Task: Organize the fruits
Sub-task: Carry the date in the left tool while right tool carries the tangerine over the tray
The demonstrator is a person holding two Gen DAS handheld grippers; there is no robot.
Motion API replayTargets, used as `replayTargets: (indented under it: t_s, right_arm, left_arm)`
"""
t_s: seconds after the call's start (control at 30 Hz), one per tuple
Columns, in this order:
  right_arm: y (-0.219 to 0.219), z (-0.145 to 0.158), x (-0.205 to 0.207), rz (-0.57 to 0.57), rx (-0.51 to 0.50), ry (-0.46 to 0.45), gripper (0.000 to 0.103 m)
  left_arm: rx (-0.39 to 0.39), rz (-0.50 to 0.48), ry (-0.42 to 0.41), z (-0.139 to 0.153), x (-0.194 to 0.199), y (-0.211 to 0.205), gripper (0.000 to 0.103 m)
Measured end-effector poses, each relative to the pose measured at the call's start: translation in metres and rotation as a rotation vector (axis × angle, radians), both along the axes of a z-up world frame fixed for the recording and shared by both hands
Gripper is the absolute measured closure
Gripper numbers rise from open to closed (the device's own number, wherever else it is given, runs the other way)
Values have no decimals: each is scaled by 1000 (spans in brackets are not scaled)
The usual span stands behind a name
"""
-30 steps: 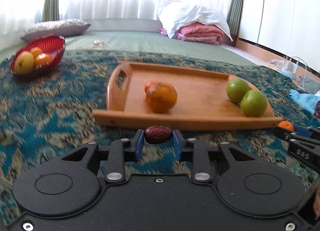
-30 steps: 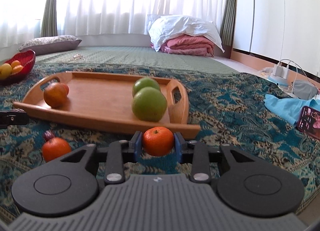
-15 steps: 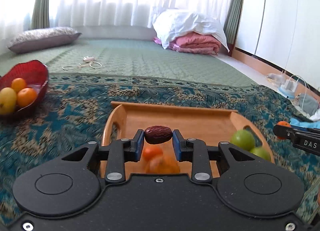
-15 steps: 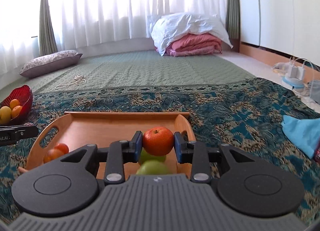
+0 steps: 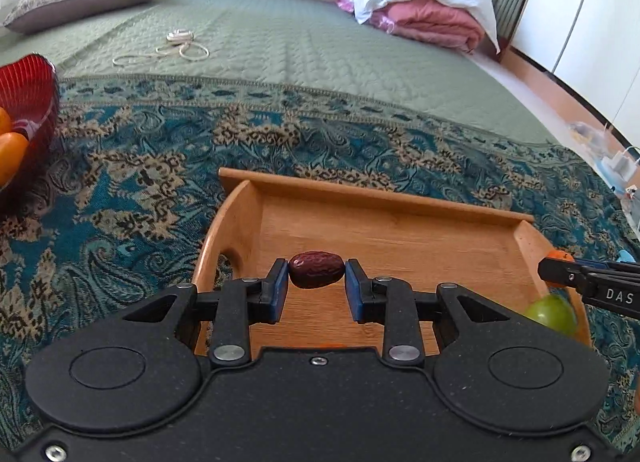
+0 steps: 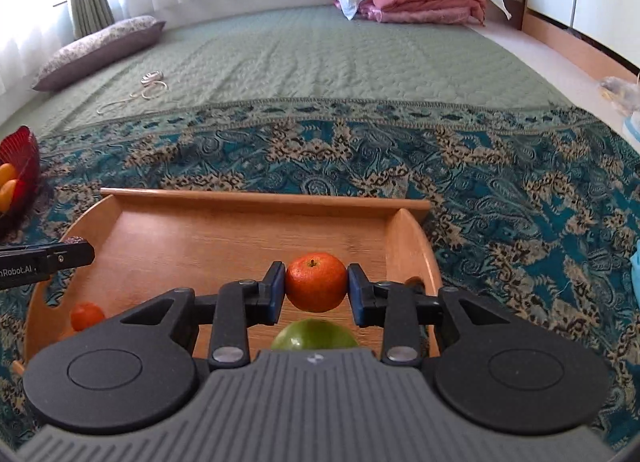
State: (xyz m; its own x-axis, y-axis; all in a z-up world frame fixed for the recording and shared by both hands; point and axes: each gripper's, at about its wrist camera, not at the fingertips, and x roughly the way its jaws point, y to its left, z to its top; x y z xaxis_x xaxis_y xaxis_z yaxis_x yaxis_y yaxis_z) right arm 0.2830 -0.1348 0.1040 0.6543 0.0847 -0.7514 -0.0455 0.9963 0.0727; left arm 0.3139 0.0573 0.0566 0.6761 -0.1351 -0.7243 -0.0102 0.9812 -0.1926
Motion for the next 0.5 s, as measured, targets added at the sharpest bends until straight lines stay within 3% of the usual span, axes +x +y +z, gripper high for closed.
replayTargets:
  t_s: [0.5]
  right_arm:
    - [-4, -27, 20, -71, 23, 34, 66]
  left_arm:
    - [53, -41, 22, -21, 15, -16, 74]
